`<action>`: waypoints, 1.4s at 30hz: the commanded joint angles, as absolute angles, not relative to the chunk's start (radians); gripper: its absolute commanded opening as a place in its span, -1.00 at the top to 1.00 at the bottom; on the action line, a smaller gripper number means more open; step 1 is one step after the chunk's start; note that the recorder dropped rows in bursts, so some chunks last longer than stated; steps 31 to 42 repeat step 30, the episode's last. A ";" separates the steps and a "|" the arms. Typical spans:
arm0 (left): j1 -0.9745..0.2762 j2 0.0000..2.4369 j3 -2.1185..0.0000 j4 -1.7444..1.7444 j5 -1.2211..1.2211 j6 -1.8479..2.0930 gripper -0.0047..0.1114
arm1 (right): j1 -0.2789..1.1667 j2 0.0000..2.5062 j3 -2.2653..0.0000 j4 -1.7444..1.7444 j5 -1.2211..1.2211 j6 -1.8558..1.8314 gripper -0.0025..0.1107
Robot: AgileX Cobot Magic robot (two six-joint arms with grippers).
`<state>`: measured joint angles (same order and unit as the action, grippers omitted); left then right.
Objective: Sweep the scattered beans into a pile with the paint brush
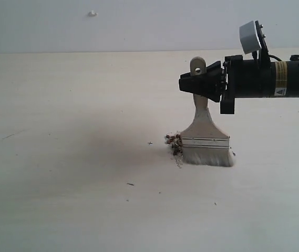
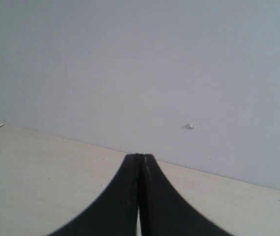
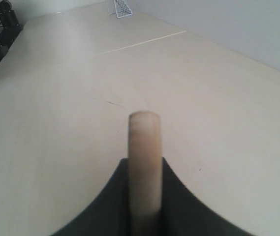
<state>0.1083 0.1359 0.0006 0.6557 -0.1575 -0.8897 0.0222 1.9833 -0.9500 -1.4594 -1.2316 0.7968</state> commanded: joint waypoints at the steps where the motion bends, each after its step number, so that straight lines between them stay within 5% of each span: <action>1: 0.110 0.130 0.000 0.651 -0.157 -0.888 0.92 | 0.024 1.973 -0.958 -1.457 -1.221 0.838 0.96; 17: 0.110 0.130 0.000 0.651 -0.157 -0.888 0.92 | 0.024 1.741 -0.949 -1.484 -1.221 1.019 0.96; 30: 0.110 0.130 0.000 0.651 -0.157 -0.888 0.92 | 0.150 1.711 -0.484 -0.493 -1.221 0.678 0.96; 42: 0.110 0.130 0.000 0.651 -0.157 -0.888 0.92 | 0.150 1.711 -0.484 -0.493 -1.221 0.678 0.96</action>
